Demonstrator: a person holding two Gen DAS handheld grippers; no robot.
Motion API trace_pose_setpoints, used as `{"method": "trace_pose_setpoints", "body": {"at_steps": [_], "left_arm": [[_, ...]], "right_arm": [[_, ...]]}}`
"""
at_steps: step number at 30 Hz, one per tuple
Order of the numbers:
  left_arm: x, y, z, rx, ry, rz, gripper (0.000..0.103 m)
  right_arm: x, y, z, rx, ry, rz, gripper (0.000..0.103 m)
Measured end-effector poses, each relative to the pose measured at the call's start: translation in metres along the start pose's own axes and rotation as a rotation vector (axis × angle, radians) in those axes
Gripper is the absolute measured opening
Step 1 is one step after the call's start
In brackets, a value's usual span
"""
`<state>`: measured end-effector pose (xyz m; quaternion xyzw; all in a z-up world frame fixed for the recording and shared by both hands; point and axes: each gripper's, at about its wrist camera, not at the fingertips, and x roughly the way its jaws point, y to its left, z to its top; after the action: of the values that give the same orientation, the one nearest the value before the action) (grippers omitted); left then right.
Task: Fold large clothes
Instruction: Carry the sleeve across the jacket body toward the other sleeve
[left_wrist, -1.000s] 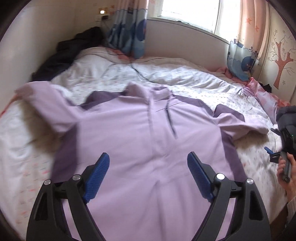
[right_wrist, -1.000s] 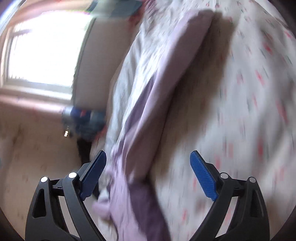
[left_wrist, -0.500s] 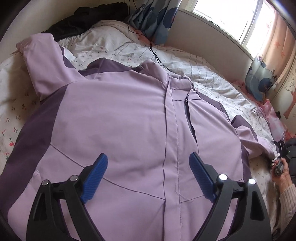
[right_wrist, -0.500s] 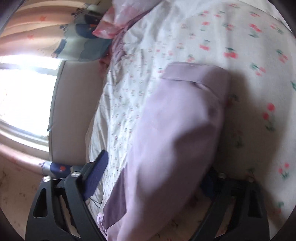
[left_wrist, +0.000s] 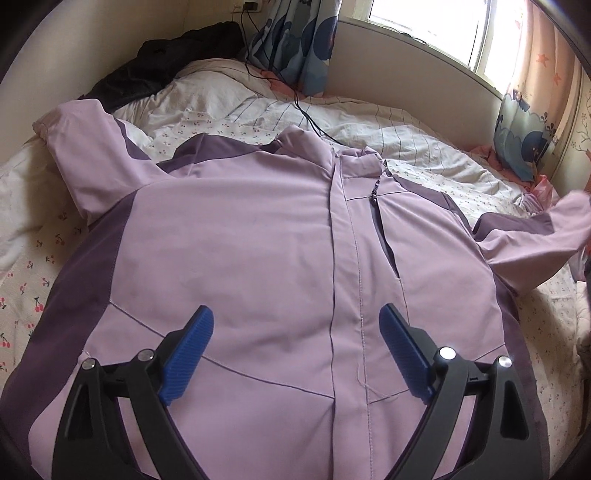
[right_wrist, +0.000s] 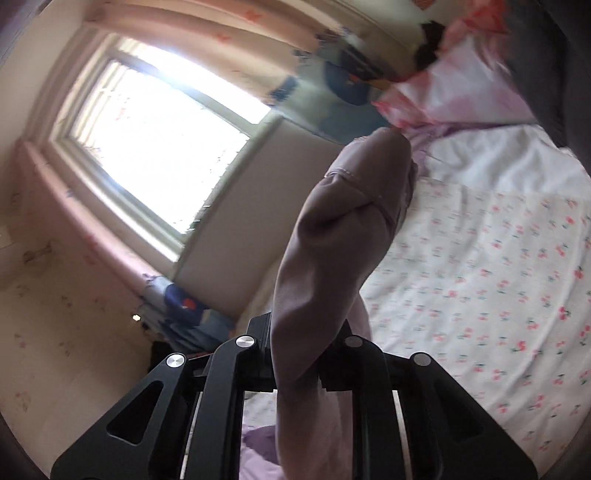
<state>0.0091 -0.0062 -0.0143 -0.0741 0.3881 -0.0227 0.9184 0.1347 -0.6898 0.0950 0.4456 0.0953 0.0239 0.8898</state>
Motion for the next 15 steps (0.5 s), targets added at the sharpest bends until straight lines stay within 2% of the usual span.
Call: {"method": "trace_pose_setpoints", "body": {"at_steps": [2, 5, 10, 15], "left_arm": [[0.001, -0.001, 0.0, 0.001, 0.017, 0.012, 0.087], [0.003, 0.002, -0.001, -0.024, 0.044, -0.017, 0.087], [-0.007, 0.001, 0.002, -0.025, 0.031, -0.028, 0.087], [-0.011, 0.008, 0.005, -0.048, 0.04, -0.004, 0.087]], "right_arm": [[0.004, 0.028, -0.006, -0.037, 0.007, 0.043, 0.015], [0.013, 0.068, -0.02, -0.093, 0.029, 0.108, 0.015], [0.027, 0.138, -0.048, -0.163, 0.071, 0.199, 0.015], [0.038, 0.19, -0.089, -0.211, 0.115, 0.264, 0.015]]}}
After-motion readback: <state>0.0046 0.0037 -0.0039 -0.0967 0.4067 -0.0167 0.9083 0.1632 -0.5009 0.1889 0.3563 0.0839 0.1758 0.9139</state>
